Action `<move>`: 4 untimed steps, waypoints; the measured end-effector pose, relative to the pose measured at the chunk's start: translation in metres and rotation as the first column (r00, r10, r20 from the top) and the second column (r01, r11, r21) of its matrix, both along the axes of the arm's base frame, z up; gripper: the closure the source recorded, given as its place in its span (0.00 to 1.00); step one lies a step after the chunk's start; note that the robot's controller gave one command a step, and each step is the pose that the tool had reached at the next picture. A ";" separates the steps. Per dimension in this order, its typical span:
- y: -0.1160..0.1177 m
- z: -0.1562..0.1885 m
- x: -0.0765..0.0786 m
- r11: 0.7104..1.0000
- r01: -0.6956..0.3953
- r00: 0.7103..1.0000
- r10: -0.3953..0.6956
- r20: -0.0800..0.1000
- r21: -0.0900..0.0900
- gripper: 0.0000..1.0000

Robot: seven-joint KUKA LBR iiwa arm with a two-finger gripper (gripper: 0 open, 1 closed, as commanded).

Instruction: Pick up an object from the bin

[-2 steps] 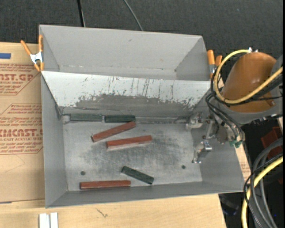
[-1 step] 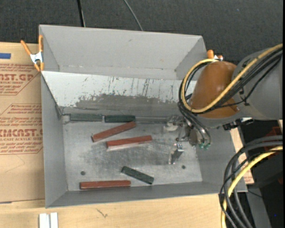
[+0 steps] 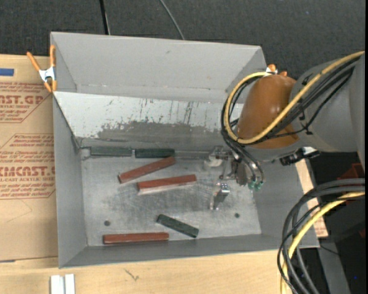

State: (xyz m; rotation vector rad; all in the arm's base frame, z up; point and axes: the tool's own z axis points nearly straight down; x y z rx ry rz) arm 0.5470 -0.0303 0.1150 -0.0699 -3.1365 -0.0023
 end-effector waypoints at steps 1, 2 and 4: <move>0.066 0.007 0.026 1.000 -0.012 1.000 0.012 0.006 0.000 0.00; 0.057 -0.038 0.025 0.981 0.196 0.981 -0.196 0.007 0.000 0.00; 0.061 -0.038 0.029 0.997 0.081 0.996 -0.081 0.021 0.001 1.00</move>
Offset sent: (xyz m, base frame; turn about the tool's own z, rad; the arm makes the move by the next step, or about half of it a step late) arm 0.0245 0.0544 -0.0450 0.2036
